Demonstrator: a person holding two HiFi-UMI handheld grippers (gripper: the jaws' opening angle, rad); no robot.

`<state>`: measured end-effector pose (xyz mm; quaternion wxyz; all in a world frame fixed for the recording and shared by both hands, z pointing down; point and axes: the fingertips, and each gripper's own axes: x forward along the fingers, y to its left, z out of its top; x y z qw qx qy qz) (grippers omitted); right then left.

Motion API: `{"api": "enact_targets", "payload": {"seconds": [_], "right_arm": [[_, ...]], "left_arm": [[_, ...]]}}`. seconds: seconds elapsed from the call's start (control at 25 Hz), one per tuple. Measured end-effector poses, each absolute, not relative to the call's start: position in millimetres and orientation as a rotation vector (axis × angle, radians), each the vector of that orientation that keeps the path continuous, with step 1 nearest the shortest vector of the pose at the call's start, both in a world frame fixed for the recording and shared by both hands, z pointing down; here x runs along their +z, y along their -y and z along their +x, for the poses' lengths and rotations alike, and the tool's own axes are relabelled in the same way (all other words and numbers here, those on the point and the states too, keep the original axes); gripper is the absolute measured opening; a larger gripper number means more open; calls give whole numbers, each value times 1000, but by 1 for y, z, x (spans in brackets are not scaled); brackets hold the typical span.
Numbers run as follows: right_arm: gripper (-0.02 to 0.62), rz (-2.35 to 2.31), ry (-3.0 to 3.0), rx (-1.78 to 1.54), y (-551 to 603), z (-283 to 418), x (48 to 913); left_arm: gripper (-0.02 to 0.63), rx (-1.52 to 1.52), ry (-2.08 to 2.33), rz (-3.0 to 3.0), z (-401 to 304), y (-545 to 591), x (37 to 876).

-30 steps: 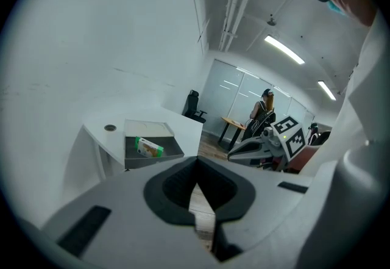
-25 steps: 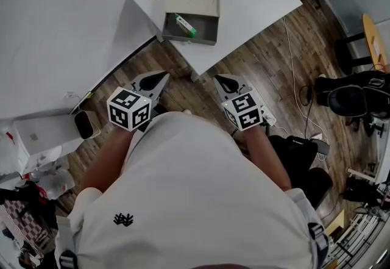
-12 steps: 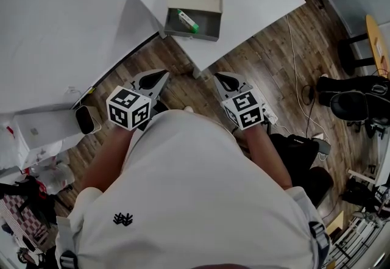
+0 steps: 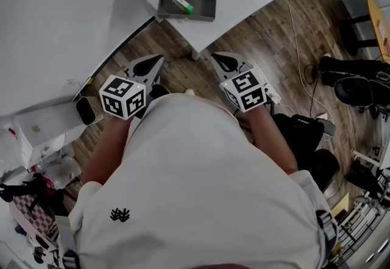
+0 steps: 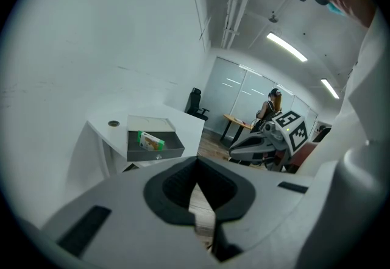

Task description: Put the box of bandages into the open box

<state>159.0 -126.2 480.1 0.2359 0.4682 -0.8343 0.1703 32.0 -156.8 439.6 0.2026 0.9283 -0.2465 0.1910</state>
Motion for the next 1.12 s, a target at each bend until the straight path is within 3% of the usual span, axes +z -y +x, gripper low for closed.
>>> {"api": "enact_targets", "payload": {"seconds": [1.12], "right_arm": [[6, 1297, 2236, 497, 190, 146, 485]], "left_arm": [[6, 544, 595, 2586, 30, 234, 451]]}}
